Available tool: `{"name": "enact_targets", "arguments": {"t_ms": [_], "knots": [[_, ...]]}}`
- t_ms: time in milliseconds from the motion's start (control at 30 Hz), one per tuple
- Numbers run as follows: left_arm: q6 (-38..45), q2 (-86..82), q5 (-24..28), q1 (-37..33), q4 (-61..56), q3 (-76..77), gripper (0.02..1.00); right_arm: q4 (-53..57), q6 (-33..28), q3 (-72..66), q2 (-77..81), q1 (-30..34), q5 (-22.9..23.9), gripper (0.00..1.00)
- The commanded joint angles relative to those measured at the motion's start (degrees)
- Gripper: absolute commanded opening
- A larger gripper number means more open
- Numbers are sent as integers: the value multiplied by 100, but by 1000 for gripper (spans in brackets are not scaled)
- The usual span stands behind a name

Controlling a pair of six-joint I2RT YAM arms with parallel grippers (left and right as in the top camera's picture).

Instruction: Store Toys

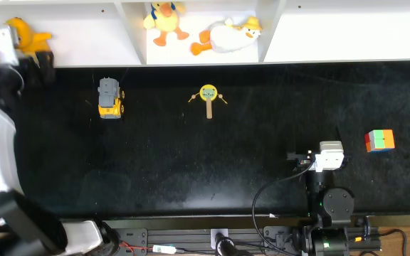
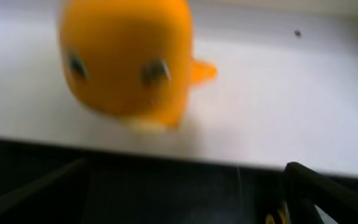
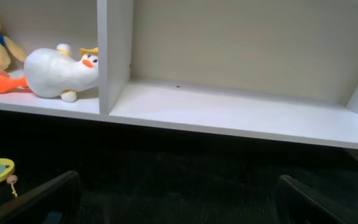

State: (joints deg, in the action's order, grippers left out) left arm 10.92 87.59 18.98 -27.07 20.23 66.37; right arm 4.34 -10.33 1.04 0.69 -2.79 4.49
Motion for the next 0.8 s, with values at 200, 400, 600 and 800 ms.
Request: {"name": "enact_targets", "arguments": {"t_ms": [200, 400, 600, 800], "knots": [[-243, -1655, -37, 787, 269, -2105, 998, -24, 2, -79, -42, -42, 0, 996], [-203, -1641, -254, 1565, 654, -2166, 998, -26, 2, -79, -42, -42, 0, 998], [-249, -1224, -369, 1991, 474, -2170, 998, -26, 2, -79, -42, -42, 0, 993], [-251, -721, -610, 2006, 98, -2168, 998, -24, 2, -79, -42, -42, 0, 993]]}}
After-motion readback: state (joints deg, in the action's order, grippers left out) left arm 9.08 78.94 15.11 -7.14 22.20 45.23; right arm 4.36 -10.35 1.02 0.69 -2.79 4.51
